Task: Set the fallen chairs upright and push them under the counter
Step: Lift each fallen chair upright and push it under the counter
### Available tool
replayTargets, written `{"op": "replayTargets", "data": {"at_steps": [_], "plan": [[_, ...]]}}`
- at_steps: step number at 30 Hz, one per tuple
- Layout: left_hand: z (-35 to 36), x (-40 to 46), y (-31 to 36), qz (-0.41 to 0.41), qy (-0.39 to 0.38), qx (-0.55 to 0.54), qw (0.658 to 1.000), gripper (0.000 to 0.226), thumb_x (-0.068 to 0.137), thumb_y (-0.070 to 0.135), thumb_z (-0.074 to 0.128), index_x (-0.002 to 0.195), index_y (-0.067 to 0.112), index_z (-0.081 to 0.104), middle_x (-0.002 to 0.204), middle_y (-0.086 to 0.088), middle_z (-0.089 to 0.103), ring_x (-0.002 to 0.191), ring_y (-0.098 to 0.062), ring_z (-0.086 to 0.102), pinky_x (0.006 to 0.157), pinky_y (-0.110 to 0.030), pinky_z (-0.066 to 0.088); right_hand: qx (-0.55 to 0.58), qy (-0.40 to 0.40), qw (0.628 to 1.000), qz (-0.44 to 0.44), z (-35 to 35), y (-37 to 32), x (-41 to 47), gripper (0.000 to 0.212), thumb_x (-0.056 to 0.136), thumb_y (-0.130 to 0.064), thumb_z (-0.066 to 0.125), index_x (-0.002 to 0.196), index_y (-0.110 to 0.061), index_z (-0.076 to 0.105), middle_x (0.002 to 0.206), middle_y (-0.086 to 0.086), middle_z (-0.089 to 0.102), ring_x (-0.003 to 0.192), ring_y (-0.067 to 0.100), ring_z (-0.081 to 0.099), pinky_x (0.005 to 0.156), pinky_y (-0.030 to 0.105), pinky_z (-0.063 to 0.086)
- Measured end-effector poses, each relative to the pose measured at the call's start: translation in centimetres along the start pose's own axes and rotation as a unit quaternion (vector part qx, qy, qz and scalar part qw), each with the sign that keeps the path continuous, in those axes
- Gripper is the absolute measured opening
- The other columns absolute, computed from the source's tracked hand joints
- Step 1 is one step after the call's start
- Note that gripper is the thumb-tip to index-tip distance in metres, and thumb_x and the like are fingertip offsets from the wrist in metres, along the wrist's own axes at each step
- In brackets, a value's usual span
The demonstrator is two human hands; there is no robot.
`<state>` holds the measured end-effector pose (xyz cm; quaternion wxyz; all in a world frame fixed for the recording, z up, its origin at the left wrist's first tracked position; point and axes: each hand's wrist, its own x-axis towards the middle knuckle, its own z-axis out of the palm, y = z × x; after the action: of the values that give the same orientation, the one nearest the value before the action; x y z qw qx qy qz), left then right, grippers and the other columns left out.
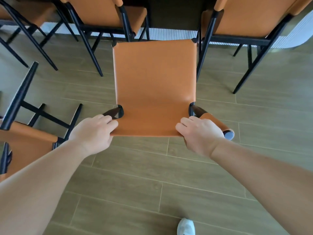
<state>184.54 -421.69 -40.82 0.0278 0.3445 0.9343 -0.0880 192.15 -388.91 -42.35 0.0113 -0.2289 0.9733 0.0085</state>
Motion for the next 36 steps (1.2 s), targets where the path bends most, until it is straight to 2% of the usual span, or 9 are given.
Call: {"op": "replayTargets", "data": {"at_steps": [3,6,10,14,19,23,26,30,36], "plan": [[-0.4,1.0,-0.4,0.008,0.016,0.015,1.0,0.025,0.061,0.004,0.079,0.078,0.008,0.061,0.071,-0.004,0.055,0.061,-0.029,0.054,0.046,-0.029,0.032,-0.012,-0.021,1.0,0.003,-0.1,1.1,1.4,0.027,0.065,-0.001,0.066,0.082,-0.017,0.052,0.074,-0.002,0.044,0.063,0.023,0.044,0.045,0.032,0.025],[-0.7,2.2,-1.0,0.01,0.032,0.011,0.999,0.028,0.057,-0.001,0.079,0.077,0.006,0.06,0.07,-0.007,0.055,0.06,-0.031,0.054,0.044,-0.03,0.033,-0.005,-0.028,1.0,0.009,-0.2,2.2,2.6,0.022,0.078,-0.003,0.053,0.092,-0.019,0.047,0.082,-0.004,0.038,0.074,0.022,0.042,0.053,0.034,0.03],[-1.4,4.2,-2.4,0.016,0.05,0.013,0.999,0.028,0.057,-0.003,0.079,0.079,0.003,0.062,0.069,-0.01,0.054,0.058,-0.032,0.053,0.041,-0.033,0.039,-0.006,-0.045,0.999,0.007,-1.2,3.5,4.5,0.018,0.084,-0.007,0.048,0.098,-0.019,0.045,0.089,-0.002,0.043,0.081,0.023,0.046,0.058,0.035,0.035],[-2.0,6.4,-3.9,0.027,0.07,0.018,0.997,0.025,0.06,-0.001,0.077,0.078,0.002,0.06,0.067,-0.01,0.052,0.058,-0.032,0.053,0.038,-0.033,0.04,-0.018,-0.071,0.997,0.01,-2.0,5.3,6.8,0.022,0.087,-0.011,0.046,0.09,-0.024,0.029,0.092,-0.003,0.044,0.082,0.023,0.044,0.058,0.035,0.031],[-3.0,10.2,-6.1,0.043,0.083,0.01,0.996,0.024,0.063,-0.001,0.078,0.079,0.004,0.06,0.064,-0.007,0.05,0.054,-0.03,0.05,0.038,-0.028,0.033,-0.024,-0.089,0.995,0.031,-3.0,7.9,10.3,0.019,0.088,-0.014,0.047,0.089,-0.024,0.03,0.089,-0.004,0.042,0.078,0.022,0.044,0.056,0.034,0.029],[-3.5,13.8,-8.5,0.047,0.067,0.006,0.997,0.017,0.072,0.008,0.074,0.082,0.011,0.06,0.068,0.0,0.05,0.059,-0.023,0.044,0.041,-0.029,0.036,-0.019,-0.111,0.992,0.052,-4.1,10.1,13.5,0.015,0.088,-0.016,0.048,0.09,-0.024,0.035,0.088,-0.005,0.042,0.08,0.021,0.046,0.059,0.035,0.038],[-3.6,16.5,-10.3,0.032,0.028,0.027,0.999,0.008,0.088,0.022,0.059,0.094,0.02,0.056,0.077,0.008,0.042,0.07,-0.017,0.04,0.049,-0.031,0.043,-0.021,-0.127,0.989,0.067,-4.9,11.7,15.9,0.014,0.088,-0.016,0.047,0.092,-0.024,0.036,0.091,-0.004,0.043,0.083,0.022,0.048,0.06,0.036,0.042],[-3.9,19.5,-12.0,0.026,0.0,0.036,0.999,0.006,0.09,0.029,0.054,0.093,0.025,0.05,0.078,0.011,0.04,0.073,-0.015,0.042,0.05,-0.03,0.039,-0.023,-0.15,0.985,0.084,-5.6,13.3,18.3,0.017,0.086,-0.014,0.046,0.092,-0.025,0.035,0.092,-0.004,0.043,0.084,0.023,0.049,0.06,0.038,0.044],[-3.9,23.1,-14.2,0.045,-0.014,0.04,0.998,0.016,0.097,0.038,0.041,0.102,0.027,0.051,0.087,0.011,0.049,0.079,-0.014,0.05,0.054,-0.031,0.048,-0.01,-0.14,0.984,0.11,-5.7,15.3,21.0,0.018,0.087,-0.015,0.048,0.094,-0.026,0.035,0.092,-0.005,0.042,0.085,0.021,0.046,0.067,0.042,0.051]]}}
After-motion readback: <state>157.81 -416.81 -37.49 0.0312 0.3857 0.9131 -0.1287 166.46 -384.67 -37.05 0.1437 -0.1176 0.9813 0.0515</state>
